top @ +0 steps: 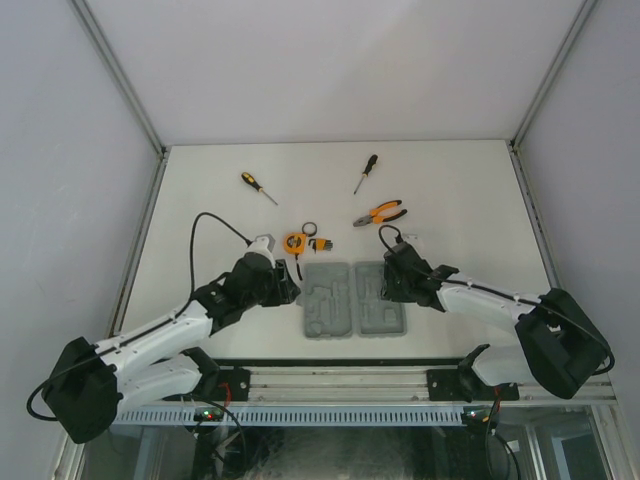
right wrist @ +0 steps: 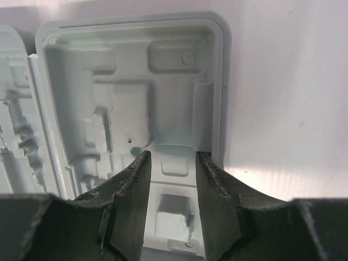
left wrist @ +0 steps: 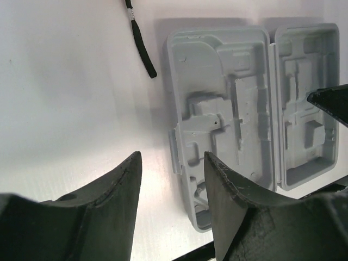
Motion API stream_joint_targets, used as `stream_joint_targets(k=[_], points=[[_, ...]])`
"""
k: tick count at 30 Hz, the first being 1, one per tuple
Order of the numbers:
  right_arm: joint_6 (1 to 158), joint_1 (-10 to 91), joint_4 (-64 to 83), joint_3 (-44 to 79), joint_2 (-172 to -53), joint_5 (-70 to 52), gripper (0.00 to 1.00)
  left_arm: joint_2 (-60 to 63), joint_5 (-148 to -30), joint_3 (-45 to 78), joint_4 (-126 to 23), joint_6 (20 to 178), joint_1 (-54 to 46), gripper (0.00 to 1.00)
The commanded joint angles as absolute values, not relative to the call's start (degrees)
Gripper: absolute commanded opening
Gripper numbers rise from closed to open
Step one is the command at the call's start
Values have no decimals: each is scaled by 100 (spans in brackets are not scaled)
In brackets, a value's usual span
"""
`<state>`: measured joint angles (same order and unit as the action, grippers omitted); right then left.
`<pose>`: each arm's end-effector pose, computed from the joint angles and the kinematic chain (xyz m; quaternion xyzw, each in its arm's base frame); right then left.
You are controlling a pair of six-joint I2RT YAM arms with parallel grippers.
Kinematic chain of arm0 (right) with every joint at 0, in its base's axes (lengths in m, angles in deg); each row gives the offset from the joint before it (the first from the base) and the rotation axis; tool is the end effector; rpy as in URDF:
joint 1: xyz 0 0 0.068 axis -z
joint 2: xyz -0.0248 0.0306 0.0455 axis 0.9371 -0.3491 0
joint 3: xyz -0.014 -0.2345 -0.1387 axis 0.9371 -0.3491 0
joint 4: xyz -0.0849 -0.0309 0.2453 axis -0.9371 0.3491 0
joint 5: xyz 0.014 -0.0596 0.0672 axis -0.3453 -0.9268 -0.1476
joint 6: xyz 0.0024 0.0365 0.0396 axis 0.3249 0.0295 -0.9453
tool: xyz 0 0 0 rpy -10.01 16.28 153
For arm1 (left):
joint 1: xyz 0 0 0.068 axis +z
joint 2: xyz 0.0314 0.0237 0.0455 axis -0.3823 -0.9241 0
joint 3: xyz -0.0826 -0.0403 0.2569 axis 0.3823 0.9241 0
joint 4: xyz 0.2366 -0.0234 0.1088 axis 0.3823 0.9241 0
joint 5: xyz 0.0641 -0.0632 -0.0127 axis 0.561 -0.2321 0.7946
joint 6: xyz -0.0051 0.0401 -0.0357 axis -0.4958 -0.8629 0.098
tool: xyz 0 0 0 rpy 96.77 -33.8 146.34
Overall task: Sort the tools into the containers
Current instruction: Open the storage box at the center of the board, then adjust the pliers at the center of the board.
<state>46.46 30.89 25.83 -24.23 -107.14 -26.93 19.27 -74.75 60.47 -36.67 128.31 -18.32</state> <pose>0.1857 0.1410 0.1577 0.0315 0.9592 0.1059 0.2604 0.1553 -0.1291 0.1948 -0.0255 0.9119 -0.2315 0.3380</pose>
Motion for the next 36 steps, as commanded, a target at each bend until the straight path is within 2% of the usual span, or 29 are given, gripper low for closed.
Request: stream_joint_targets(k=[1,6,14,22,24,29,36], points=[[5016,3330,2786,-2138,-10824,-2852,38,1815,-7593,5700,-3910,12679,-1819,53],[5286,3485,2824,-1936,-10767,-2859,39,1802,-7545,5668,-3852,12654,-1813,53],[5604,3557,2637,-1859,-9699,-2430,45,1943,-7181,5309,-3343,12285,-1791,54],[5671,4008,2713,-1576,-9076,-2340,48,2168,-6691,4859,-2655,12092,-1673,67],[5752,4139,2848,-1370,-9189,-2391,49,2280,-6674,4785,-2529,12057,-1590,75],[6129,4449,2978,-649,-9977,-2168,52,2698,-6755,4579,-2182,12026,-1416,77],[7004,4654,3189,852,-11837,-1739,52,3172,-6862,3955,-1252,11397,-1202,80]])
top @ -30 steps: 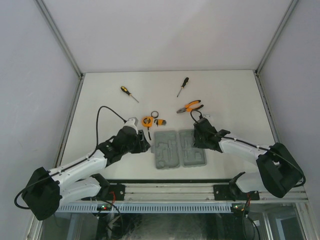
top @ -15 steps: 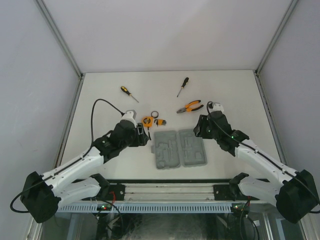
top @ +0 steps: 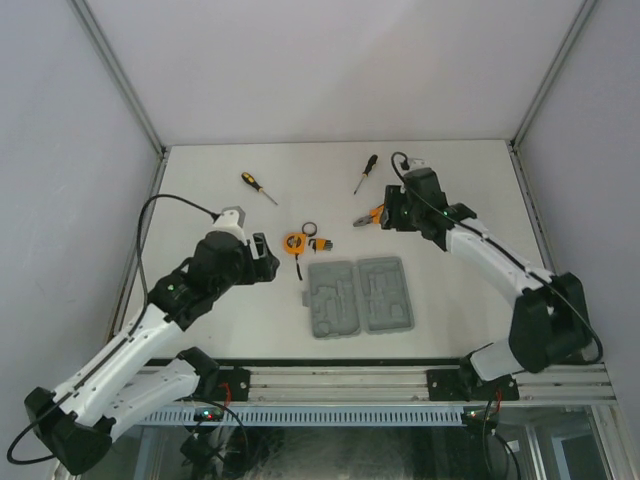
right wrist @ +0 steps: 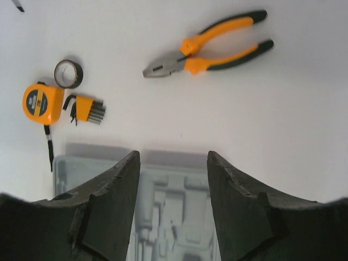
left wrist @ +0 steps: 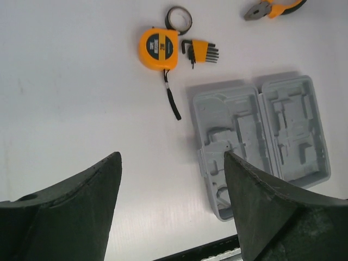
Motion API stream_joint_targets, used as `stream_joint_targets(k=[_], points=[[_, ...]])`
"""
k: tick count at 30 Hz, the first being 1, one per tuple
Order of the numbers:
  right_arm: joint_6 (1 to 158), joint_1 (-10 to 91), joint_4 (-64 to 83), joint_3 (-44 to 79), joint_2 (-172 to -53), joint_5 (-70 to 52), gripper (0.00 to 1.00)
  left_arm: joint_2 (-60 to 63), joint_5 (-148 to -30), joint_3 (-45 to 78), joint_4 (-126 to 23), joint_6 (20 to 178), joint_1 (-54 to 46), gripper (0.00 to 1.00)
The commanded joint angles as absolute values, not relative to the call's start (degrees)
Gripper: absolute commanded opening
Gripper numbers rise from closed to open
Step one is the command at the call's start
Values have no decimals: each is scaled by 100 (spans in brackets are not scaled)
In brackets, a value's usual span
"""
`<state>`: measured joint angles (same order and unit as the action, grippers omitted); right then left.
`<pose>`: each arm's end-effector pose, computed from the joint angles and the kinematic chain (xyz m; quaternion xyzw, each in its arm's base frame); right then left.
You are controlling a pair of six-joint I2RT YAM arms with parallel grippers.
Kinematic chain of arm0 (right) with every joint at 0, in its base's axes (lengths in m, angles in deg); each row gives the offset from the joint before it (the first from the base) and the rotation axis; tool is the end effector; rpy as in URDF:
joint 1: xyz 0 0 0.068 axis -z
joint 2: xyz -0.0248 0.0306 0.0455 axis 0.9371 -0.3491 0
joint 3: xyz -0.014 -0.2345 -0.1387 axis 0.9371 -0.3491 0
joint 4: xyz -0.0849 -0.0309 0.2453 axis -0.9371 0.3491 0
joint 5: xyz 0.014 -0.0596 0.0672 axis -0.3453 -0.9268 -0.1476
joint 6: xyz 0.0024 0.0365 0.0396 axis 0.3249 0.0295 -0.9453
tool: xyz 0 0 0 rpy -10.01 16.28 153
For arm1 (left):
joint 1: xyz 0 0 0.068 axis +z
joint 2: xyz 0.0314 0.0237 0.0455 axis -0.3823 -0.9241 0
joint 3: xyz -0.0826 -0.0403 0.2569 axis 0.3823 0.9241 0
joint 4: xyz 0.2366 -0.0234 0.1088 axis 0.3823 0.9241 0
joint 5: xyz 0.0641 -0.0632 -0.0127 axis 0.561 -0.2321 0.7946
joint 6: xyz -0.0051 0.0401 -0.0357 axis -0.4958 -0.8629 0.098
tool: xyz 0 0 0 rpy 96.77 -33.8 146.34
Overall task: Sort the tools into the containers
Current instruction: Adjust the pliers at the center of the board.
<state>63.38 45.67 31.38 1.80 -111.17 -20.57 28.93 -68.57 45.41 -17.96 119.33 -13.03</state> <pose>0.2785 0.1211 0.2733 0.0032 0.9141 0.1348 0.3823 0.1505 -0.0982 0.2849 -0.0238 0.8866 -0.1743 0.4278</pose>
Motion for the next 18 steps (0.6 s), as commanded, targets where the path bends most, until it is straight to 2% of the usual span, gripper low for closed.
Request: stream_joint_targets(k=[1,6,14,18], points=[[7118,4693,3137,997,-12031,-1612,53,3236,-6830,3885,-1125,11281,-1198,80],[7701,4924,3003,1801,-12955,-829,55,3486,-6497,3884,-791,10822,-1189,81],[8021,5217,3360,3021,-14195,-224,57,3526,-5724,3951,-684,10976,-1172,81],[8017,5331,3605,3498,-14743,-144,60,3611,-5741,3991,-747,10965,-1156,82]])
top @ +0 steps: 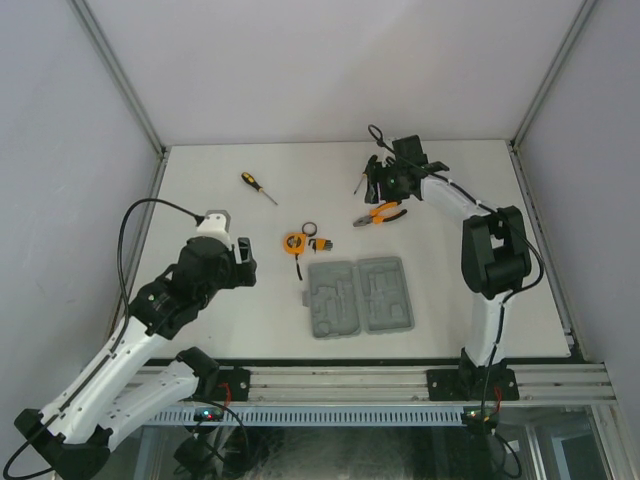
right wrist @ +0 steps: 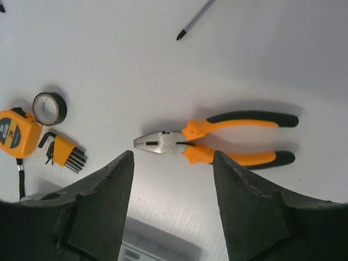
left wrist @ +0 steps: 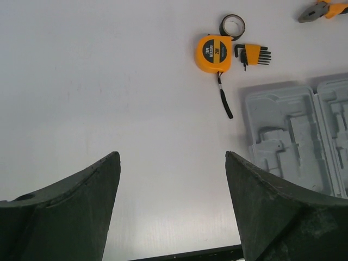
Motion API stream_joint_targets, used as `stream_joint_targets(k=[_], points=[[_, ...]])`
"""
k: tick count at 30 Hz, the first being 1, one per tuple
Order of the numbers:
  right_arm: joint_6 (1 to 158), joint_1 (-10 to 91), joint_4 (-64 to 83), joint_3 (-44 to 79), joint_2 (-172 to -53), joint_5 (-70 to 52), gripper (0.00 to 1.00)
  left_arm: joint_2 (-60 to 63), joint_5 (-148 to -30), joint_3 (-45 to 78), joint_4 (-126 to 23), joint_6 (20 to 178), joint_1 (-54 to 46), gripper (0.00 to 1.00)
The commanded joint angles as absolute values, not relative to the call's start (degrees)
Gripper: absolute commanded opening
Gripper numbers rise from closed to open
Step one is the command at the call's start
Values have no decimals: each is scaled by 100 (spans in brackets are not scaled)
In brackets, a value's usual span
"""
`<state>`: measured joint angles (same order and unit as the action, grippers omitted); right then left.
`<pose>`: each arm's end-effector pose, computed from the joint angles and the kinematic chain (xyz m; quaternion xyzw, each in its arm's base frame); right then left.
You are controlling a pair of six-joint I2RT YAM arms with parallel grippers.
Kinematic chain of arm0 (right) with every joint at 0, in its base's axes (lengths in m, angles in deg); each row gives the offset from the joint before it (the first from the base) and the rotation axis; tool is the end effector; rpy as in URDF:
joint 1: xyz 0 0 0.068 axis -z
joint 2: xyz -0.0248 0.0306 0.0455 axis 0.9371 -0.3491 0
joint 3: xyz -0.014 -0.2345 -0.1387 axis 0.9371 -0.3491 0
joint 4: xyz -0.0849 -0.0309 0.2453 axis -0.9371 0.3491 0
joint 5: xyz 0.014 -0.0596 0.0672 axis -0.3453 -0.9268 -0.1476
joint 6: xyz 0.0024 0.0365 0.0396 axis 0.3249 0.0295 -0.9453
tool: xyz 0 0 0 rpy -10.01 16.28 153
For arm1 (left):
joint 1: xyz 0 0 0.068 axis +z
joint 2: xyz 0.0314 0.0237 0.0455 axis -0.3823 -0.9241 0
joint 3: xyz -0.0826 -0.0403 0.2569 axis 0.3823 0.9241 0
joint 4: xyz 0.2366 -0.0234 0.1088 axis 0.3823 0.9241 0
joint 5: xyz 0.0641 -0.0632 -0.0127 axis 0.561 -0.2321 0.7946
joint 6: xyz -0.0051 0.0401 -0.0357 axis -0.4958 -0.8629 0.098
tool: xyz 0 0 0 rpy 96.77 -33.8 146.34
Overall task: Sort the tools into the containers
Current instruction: Adjust the pliers at the center of the board.
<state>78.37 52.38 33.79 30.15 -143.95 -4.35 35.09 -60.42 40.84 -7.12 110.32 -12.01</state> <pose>0.4173 0.1374 0.2303 -0.1151 0.9249 0.1767 0.3165 0.1278 -0.0728 0.3110 0.0055 0.8807 -0.0787 0.4670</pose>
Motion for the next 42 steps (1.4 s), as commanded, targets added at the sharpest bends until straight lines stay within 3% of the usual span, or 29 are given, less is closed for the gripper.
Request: stream_joint_targets(k=[1,17,25,33,42], points=[[8017,5357,3629,3566,-14837,-113,61,3613,-5749,3994,-752,10960,-1154,82],[8199,5454,3825,3634,-15416,109,66,3572,-5819,4011,-781,10929,-1066,82],[7999,5429,3696,2835,-15000,99,65,3517,-5932,4012,-810,10899,-1005,81],[7880,5027,3640,2174,-14557,-444,62,3482,-6014,4023,-836,10879,-959,81],[7981,4415,3879,2277,-14746,-1744,51,3443,-6048,4018,-847,10861,-943,80]])
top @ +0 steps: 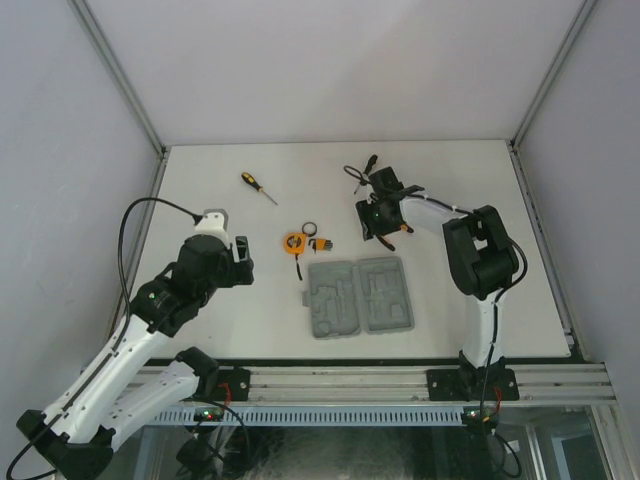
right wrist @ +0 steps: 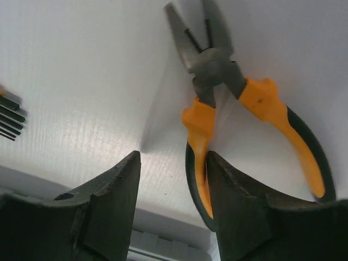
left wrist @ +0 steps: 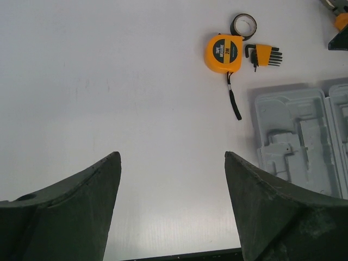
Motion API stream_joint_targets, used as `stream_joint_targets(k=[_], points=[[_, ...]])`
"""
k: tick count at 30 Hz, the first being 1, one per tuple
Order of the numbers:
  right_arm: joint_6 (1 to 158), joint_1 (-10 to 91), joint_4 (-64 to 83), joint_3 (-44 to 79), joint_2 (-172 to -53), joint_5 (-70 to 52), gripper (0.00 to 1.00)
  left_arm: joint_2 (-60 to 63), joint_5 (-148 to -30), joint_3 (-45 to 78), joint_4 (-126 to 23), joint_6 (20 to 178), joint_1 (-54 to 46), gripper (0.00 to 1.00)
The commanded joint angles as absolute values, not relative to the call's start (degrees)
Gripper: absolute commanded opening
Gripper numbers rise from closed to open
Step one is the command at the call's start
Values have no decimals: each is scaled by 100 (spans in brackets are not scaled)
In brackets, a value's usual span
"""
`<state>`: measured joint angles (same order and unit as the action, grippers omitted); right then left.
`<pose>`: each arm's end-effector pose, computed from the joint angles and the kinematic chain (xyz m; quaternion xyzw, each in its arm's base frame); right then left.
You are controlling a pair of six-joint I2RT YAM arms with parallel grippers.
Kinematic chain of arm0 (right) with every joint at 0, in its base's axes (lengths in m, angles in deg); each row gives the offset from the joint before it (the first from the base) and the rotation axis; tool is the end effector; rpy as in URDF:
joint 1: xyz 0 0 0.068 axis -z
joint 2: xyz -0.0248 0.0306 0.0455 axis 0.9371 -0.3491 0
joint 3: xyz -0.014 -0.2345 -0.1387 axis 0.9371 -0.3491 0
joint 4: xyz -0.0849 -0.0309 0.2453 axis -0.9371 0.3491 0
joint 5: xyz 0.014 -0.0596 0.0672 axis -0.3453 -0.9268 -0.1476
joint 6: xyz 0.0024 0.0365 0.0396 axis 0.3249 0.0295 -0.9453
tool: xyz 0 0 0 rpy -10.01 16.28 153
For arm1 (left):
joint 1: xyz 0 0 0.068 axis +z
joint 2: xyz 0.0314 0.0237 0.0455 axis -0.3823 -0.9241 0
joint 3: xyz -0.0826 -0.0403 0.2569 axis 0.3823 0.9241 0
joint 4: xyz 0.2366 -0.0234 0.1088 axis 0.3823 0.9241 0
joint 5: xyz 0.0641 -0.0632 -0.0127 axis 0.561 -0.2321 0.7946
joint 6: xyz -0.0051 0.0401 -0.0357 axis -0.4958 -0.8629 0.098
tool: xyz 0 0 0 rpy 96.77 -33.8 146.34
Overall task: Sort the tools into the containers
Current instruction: Adjust the pliers at the center of the board, then pick up the pliers at the center of the board.
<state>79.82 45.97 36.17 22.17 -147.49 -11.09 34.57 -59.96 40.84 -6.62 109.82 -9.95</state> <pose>0.3820 0.1710 0.1597 -0.1579 0.9582 0.1095 0.2120 0.1315 -0.0686 0.3092 -0.0066 0.8841 -0.0607 0.4634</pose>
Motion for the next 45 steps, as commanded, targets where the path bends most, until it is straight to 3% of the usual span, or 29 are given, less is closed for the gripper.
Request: stream_joint_targets(k=[1,12,15,20,27,35,40,45], points=[[7981,4390,3912,2309,-14792,-1829,49,3436,-6056,4018,-847,10857,-943,80],[7908,4357,3906,2492,-14829,-1997,18,3403,-6058,4018,-849,10859,-919,80],[7884,4369,3873,2530,-14748,-1967,16,3397,-6071,4021,-847,10850,-908,80],[7989,4372,3832,2529,-14513,-1894,36,3380,-6084,4019,-849,10848,-908,80],[8414,4446,3714,2529,-14048,-2028,57,3370,-6102,4015,-856,10845,-882,79],[9048,4720,3947,3061,-14487,-1686,81,3381,-6111,4023,-855,10842,-859,80],[9255,4834,4089,3406,-14873,-1429,89,3386,-6105,4020,-856,10836,-848,79],[9403,4843,4330,3791,-15245,-1272,89,3376,-6102,4019,-860,10841,-833,79]])
